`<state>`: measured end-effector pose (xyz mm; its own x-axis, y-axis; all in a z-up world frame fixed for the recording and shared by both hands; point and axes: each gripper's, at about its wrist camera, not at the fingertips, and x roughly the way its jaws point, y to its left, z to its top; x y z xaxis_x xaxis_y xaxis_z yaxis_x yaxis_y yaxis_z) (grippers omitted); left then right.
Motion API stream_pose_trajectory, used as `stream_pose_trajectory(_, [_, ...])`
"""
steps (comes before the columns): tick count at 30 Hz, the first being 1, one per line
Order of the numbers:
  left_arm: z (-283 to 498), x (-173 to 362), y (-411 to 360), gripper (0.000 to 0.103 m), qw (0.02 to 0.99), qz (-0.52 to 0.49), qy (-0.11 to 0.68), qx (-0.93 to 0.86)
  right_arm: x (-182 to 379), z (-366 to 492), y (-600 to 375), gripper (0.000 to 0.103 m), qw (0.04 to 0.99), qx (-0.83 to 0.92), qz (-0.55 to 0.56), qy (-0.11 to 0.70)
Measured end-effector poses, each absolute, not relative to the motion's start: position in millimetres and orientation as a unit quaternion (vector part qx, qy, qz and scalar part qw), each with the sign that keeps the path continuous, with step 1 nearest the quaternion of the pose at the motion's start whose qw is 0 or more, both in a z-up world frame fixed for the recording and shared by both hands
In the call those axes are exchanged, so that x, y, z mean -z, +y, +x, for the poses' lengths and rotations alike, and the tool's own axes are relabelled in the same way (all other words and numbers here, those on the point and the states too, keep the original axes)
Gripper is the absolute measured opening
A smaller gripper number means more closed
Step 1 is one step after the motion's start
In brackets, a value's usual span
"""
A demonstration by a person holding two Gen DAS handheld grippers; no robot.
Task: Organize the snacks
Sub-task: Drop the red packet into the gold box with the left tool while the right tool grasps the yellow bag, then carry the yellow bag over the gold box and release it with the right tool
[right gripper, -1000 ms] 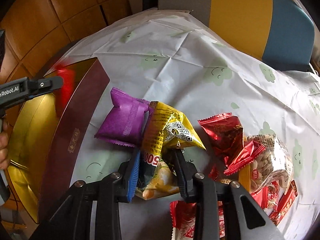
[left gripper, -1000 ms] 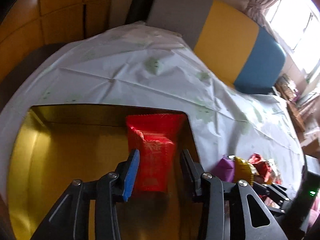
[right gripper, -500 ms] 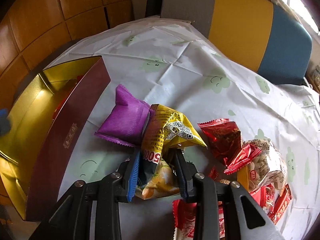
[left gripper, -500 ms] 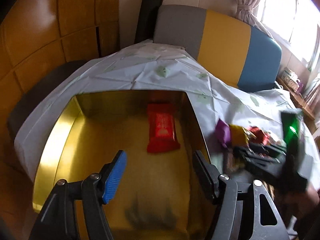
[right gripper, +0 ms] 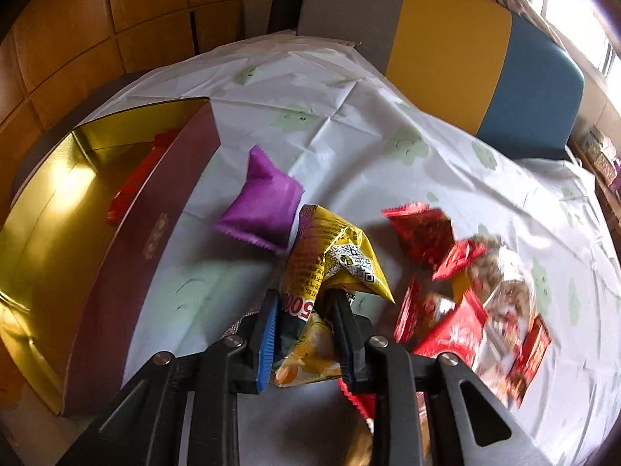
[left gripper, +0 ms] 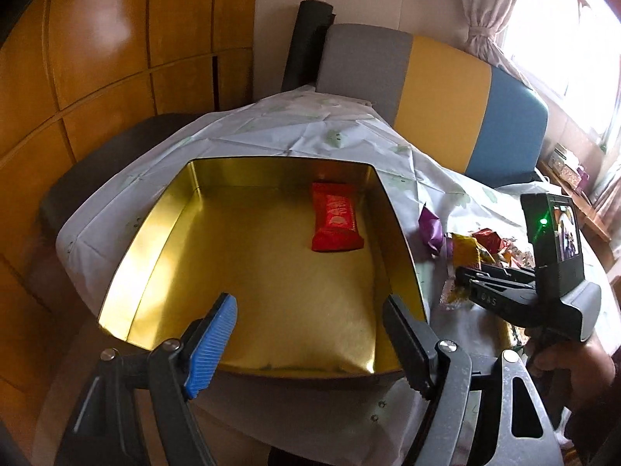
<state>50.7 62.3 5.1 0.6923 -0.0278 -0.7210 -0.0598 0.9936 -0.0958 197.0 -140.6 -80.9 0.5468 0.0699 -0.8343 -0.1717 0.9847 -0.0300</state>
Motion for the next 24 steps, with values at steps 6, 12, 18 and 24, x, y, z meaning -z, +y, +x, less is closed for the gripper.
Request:
stream_pose_trajectory(6, [42,-2,70,0.077,0.918,-0.056,0.393,-0.019,70,189,-146,0.024,0.876,-0.078,0.003,0.475])
stream_pose_trajectory(12, [40,2,80,0.077,0.915,-0.067,0.397,-0.028,42,172,-137,0.024,0.889,-0.100,0.015,0.447])
stream_pose_trajectory(18, [39,4,87,0.077,0.913,-0.073,0.399,-0.036,22,157,-117,0.024,0.896,-0.130,0.004,0.424])
stream_pose_trajectory(24, [37,7,101,0.077,0.912,-0.084,0.397,-0.051,8,146,-91,0.024,0.892,-0.184,-0.001,0.414])
